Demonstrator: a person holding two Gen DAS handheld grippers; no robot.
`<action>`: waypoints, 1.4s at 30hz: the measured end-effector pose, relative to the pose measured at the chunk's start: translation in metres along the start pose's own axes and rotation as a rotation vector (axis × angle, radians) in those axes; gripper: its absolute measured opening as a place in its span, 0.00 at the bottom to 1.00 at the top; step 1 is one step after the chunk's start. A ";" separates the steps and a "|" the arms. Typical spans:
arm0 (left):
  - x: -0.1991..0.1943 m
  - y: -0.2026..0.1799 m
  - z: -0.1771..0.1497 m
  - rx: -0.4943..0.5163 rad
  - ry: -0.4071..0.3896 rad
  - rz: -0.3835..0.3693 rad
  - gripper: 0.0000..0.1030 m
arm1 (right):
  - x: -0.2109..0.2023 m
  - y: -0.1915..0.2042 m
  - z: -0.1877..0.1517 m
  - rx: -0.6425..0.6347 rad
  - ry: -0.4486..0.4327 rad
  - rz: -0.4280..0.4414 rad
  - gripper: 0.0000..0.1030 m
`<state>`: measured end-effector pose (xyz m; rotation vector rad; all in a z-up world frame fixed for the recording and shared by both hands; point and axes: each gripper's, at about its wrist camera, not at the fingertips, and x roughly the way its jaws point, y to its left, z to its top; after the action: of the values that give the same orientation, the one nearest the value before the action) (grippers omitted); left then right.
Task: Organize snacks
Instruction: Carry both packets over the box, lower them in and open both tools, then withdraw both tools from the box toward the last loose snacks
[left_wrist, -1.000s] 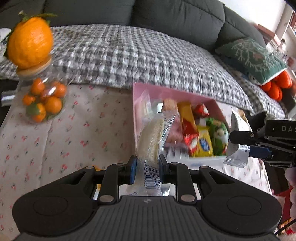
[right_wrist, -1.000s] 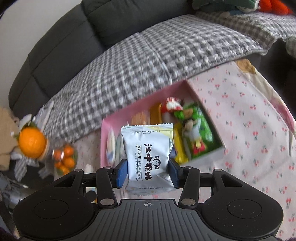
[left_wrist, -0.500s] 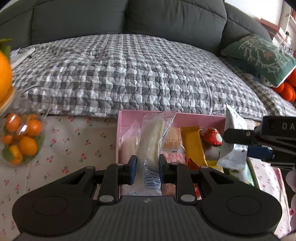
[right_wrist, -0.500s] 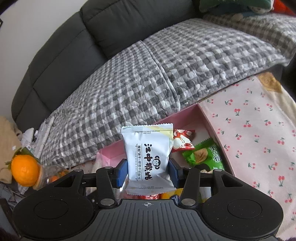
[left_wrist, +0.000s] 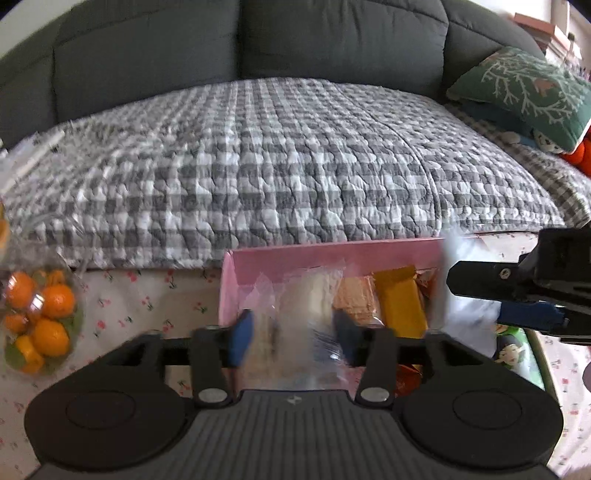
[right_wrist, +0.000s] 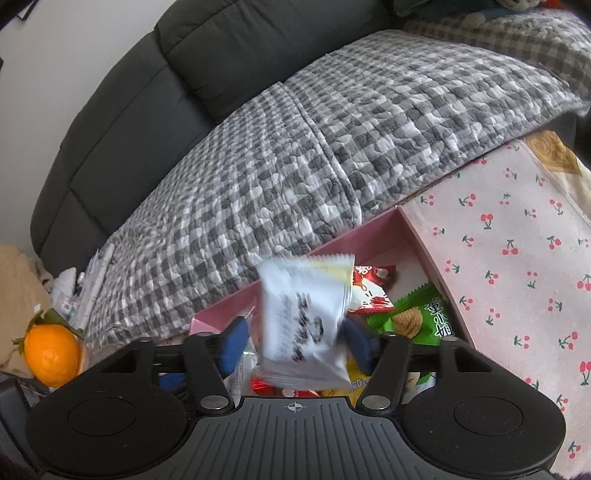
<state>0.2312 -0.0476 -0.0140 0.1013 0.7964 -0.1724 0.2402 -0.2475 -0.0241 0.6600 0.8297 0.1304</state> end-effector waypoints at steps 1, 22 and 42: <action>-0.002 -0.001 0.000 0.007 -0.006 0.004 0.55 | -0.002 0.000 0.000 0.000 -0.003 0.005 0.65; -0.047 0.010 -0.024 0.053 0.029 0.016 0.88 | -0.046 0.023 -0.025 -0.106 0.048 -0.110 0.83; -0.124 0.027 -0.071 0.052 0.059 0.048 0.99 | -0.107 0.055 -0.088 -0.279 0.086 -0.184 0.87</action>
<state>0.1011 0.0041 0.0263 0.1752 0.8473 -0.1449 0.1121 -0.1991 0.0340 0.3161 0.9307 0.1061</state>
